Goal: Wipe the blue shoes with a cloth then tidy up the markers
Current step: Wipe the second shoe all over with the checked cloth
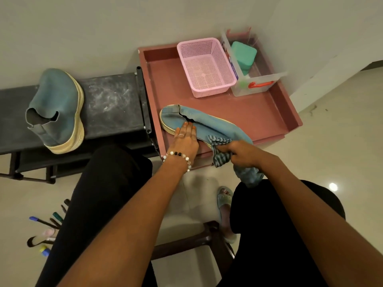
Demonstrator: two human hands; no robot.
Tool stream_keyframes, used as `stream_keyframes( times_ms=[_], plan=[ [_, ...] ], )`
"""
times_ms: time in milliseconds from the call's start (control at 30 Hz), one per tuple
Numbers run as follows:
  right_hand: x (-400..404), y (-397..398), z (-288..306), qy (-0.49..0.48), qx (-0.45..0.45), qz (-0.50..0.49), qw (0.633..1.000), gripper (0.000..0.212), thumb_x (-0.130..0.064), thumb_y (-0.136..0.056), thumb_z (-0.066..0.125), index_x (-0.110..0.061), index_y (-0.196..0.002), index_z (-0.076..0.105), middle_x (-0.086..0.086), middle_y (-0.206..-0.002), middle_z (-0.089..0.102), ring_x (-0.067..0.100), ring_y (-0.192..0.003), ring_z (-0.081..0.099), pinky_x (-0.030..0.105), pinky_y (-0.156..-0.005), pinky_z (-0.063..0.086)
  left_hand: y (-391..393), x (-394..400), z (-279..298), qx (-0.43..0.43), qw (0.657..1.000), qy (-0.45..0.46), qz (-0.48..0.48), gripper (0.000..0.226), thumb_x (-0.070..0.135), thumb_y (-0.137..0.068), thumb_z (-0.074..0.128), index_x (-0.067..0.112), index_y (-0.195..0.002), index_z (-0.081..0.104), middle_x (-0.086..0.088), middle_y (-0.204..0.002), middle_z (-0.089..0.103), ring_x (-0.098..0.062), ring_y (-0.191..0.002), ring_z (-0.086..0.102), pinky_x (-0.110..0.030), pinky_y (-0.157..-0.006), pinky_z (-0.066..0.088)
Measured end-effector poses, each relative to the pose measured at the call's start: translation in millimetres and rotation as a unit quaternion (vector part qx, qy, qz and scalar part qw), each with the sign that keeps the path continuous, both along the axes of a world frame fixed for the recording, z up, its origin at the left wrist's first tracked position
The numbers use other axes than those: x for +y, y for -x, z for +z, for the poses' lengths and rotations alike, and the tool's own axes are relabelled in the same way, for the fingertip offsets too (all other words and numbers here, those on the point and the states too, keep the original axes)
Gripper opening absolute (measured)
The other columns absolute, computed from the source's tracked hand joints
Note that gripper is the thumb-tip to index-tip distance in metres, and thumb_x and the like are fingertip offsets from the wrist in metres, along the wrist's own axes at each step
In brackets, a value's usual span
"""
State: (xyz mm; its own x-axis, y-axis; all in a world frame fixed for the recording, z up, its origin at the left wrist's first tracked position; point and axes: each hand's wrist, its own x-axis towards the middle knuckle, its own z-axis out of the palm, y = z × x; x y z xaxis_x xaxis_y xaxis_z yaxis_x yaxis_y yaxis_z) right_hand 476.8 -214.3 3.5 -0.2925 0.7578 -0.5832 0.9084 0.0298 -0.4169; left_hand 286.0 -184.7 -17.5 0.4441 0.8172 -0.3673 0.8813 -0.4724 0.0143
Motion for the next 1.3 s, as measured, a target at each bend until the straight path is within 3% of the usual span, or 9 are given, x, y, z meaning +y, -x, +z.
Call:
stream_keyframes(
  times_ms=[200,300,533,700,833,967,1100,1233,1300],
  plan=[
    [29,42,-1,-0.102,-0.003,0.006,0.995,0.050,-0.001,-0.088,0.045,-0.012,-0.136,0.049,0.016,-0.127,0.058,0.034,-0.111,0.054,0.028,-0.089,0.036,4,3,-1,-0.011,1.000,0.004,-0.013,0.069,0.002,-0.093,0.041,-0.007,-0.148,0.000,-0.023,-0.157,-0.002,-0.034,-0.146,-0.004,-0.044,-0.119,0.002],
    [50,51,-8,-0.087,0.010,0.006,0.996,0.047,0.000,-0.086,0.041,-0.011,-0.129,0.054,0.017,-0.122,0.061,0.037,-0.108,0.054,0.035,-0.091,0.040,2,4,2,-0.009,1.000,0.008,-0.004,0.067,0.003,-0.094,0.041,-0.009,-0.147,0.001,-0.025,-0.157,0.000,-0.034,-0.146,-0.003,-0.043,-0.118,0.001],
    [39,48,-14,-0.095,0.066,-0.055,0.992,0.057,0.006,-0.083,0.041,-0.014,-0.136,0.051,0.007,-0.142,0.048,0.026,-0.133,0.041,0.031,-0.113,0.027,1,6,6,-0.008,1.000,0.028,0.000,0.076,0.001,-0.091,0.049,-0.007,-0.148,0.001,-0.023,-0.157,0.000,-0.032,-0.147,-0.002,-0.042,-0.119,0.003],
    [14,26,-1,-0.049,0.037,-0.036,0.997,0.058,0.004,-0.088,0.042,-0.020,-0.141,0.043,0.006,-0.143,0.046,0.026,-0.131,0.041,0.022,-0.104,0.028,-3,9,9,-0.006,0.999,0.029,0.013,0.070,0.001,-0.094,0.045,-0.005,-0.149,0.003,-0.020,-0.158,0.001,-0.031,-0.147,0.000,-0.042,-0.119,0.005],
    [-12,-1,3,-0.014,-0.014,-0.010,1.000,0.062,0.006,-0.084,0.042,-0.023,-0.139,0.046,0.009,-0.137,0.052,0.029,-0.126,0.046,0.028,-0.101,0.036,-2,7,4,-0.013,1.000,0.011,0.011,0.073,0.006,-0.093,0.047,-0.005,-0.149,0.003,-0.020,-0.158,0.003,-0.032,-0.147,0.002,-0.043,-0.118,0.006],
    [-3,4,2,-0.028,-0.031,0.011,0.999,0.054,0.004,-0.082,0.045,-0.014,-0.133,0.052,0.015,-0.125,0.059,0.033,-0.115,0.052,0.034,-0.095,0.040,4,4,1,-0.032,0.999,0.006,-0.001,0.072,0.003,-0.093,0.043,-0.002,-0.150,0.000,-0.018,-0.158,-0.001,-0.031,-0.147,-0.002,-0.042,-0.118,0.002],
    [15,24,-7,-0.069,-0.013,0.039,0.997,0.059,0.005,-0.085,0.045,-0.007,-0.142,0.038,0.012,-0.142,0.045,0.029,-0.129,0.043,0.032,-0.106,0.031,11,3,-4,-0.054,0.998,-0.006,-0.016,0.081,0.000,-0.088,0.049,0.001,-0.150,-0.002,-0.016,-0.159,-0.004,-0.028,-0.147,-0.004,-0.039,-0.118,-0.001],
    [45,41,-17,-0.081,-0.016,0.051,0.995,0.054,0.001,-0.085,0.044,-0.005,-0.138,0.040,0.016,-0.137,0.049,0.033,-0.123,0.047,0.035,-0.103,0.034,14,5,-5,-0.057,0.998,0.000,-0.027,0.082,-0.002,-0.086,0.051,-0.001,-0.150,-0.001,-0.016,-0.159,-0.002,-0.027,-0.147,-0.004,-0.037,-0.118,-0.003],
    [50,43,-19,-0.079,-0.029,0.050,0.995,0.058,0.000,-0.086,0.043,-0.007,-0.143,0.035,0.014,-0.144,0.042,0.031,-0.130,0.040,0.035,-0.109,0.030,13,5,-5,-0.056,0.998,-0.001,-0.024,0.080,-0.003,-0.087,0.049,-0.001,-0.150,0.000,-0.017,-0.159,-0.001,-0.027,-0.147,-0.004,-0.037,-0.118,-0.002]
  ],
)
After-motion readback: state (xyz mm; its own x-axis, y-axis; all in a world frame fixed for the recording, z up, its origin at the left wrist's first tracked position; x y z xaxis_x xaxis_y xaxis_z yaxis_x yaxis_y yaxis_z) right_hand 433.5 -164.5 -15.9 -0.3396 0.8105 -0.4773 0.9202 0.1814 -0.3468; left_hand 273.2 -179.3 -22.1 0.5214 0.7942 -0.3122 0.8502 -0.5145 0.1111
